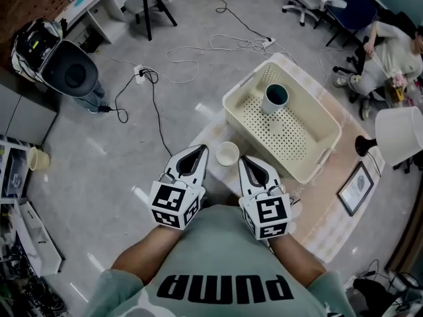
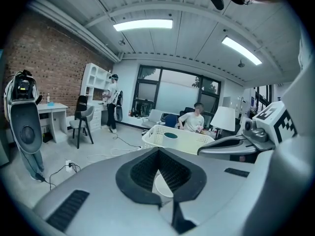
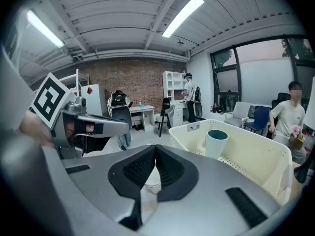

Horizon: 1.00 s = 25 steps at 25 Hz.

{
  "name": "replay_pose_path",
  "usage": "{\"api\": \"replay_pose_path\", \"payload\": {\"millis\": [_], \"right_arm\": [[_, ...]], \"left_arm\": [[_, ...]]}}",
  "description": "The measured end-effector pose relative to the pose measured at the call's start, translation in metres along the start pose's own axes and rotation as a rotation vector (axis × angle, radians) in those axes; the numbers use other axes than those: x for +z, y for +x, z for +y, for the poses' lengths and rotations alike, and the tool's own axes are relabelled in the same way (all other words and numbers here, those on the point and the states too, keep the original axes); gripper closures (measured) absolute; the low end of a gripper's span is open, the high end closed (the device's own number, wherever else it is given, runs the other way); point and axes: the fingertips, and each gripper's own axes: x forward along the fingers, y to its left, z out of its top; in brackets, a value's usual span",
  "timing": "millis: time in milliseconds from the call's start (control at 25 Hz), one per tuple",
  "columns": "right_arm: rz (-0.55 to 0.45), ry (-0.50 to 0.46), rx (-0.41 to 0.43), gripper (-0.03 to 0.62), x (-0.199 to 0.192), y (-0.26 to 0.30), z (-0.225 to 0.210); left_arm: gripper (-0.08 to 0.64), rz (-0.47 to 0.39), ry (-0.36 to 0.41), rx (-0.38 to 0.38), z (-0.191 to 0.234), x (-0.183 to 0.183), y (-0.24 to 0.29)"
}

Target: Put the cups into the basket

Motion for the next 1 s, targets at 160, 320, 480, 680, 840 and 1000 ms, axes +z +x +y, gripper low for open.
{"api": "replay_pose_path", "payload": {"millis": [160, 320, 480, 680, 840, 1000], "right_arm": [[0.012, -0.001, -0.002, 0.575, -0.005, 0.003, 0.003], [0.016, 0.003, -0.008, 0.575, -0.006, 0.004, 0.003], [0.019, 0.008, -0.018, 0.575, -0.009, 0.005, 0.0], [0.025, 0.013, -0.03, 0.576, -0.009, 0.009, -0.001], [0.032, 0.015, -0.026, 0.575, -0.012, 0.01, -0.002], [0.045, 0.007, -0.007, 0.574, -0.016, 0.016, 0.001]], "left_arm": [[0.558, 0.004, 0.004, -0.002, 0.003, -0.002, 0.0], [0.558, 0.013, 0.011, -0.006, 0.001, -0.004, 0.0], [0.558, 0.021, 0.01, -0.011, 0.0, -0.008, 0.0], [0.558, 0.018, 0.01, -0.008, 0.005, -0.007, 0.0], [0.558, 0.017, -0.002, 0.01, 0.009, -0.009, -0.001], [0.558, 0.029, -0.007, 0.026, 0.014, -0.014, -0.001]]}}
